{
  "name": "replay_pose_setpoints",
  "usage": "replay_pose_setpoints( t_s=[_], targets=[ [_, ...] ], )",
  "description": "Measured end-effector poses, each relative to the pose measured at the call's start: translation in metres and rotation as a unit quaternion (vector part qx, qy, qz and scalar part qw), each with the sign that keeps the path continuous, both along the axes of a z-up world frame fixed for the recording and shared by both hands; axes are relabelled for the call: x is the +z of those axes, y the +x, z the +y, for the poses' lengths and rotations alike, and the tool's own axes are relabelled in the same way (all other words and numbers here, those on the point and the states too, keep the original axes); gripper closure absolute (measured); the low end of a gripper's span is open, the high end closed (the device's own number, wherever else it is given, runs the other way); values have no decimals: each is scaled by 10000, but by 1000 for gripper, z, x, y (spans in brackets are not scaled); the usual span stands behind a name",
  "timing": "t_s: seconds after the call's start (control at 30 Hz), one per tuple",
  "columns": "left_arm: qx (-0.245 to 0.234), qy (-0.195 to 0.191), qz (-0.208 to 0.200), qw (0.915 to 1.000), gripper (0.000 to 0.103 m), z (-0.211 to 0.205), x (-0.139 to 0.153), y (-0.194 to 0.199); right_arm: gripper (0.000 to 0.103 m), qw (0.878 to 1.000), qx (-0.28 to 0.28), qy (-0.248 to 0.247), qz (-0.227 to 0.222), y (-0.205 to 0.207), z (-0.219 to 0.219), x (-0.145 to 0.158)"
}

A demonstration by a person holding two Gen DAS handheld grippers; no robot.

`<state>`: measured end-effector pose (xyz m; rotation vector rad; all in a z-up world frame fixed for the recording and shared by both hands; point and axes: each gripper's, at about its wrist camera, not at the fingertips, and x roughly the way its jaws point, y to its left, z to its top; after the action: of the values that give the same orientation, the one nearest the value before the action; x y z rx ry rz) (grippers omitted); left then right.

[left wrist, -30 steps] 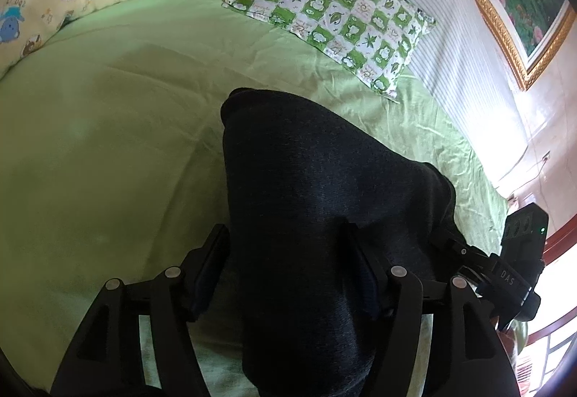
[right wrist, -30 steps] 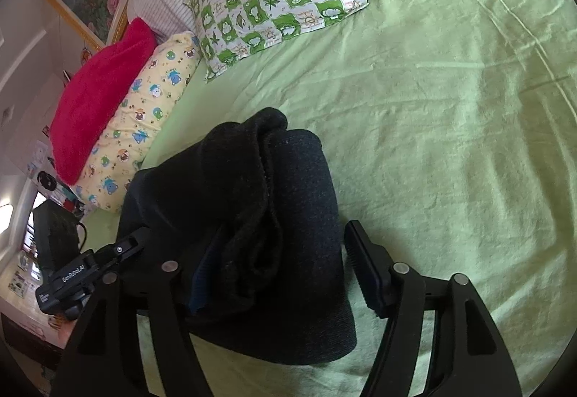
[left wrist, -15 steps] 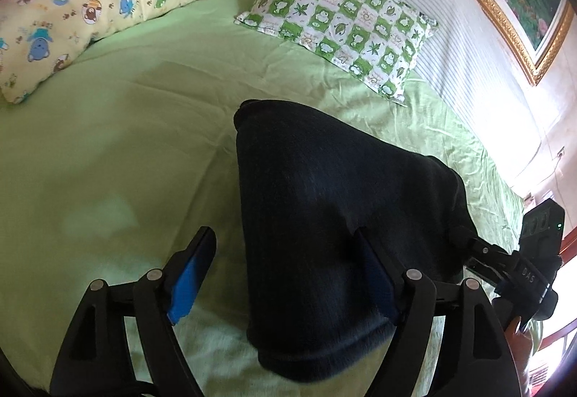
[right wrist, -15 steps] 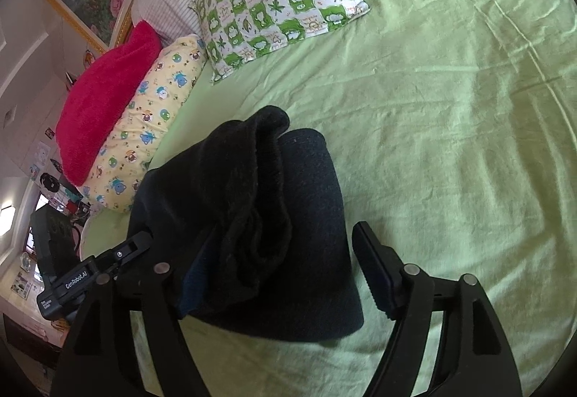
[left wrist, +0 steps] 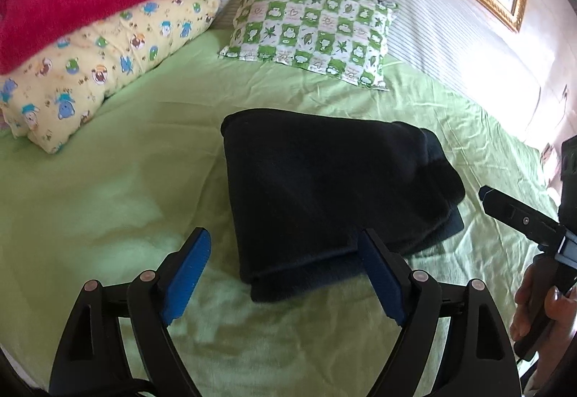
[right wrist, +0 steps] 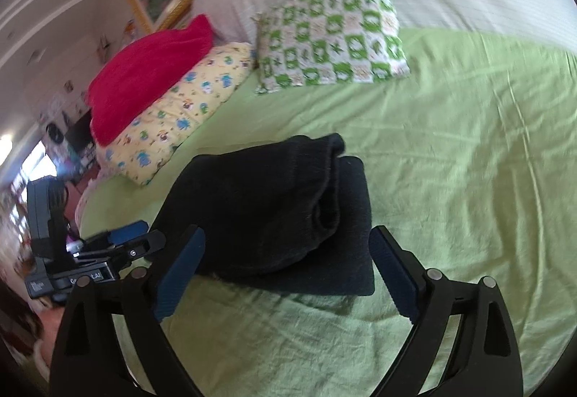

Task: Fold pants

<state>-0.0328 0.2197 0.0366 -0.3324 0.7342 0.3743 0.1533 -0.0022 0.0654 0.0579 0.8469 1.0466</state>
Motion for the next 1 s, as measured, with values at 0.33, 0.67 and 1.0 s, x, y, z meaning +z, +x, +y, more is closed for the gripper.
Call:
replay_pose_setpoints(
  t_s=[0.33, 0.67, 1.0],
  targets=[
    [286, 378, 61, 9989, 18, -11, -1, -18, 7, 9978, 407, 13, -526, -29, -8, 1],
    [240, 642, 165, 9975, 14, -27, -12, -20, 4, 9949, 609, -169, -785, -39, -2, -13],
    [255, 709, 82, 9971, 11, -30, -17, -21, 4, 9931, 734, -375, -829, -45, 5, -29]
  ],
)
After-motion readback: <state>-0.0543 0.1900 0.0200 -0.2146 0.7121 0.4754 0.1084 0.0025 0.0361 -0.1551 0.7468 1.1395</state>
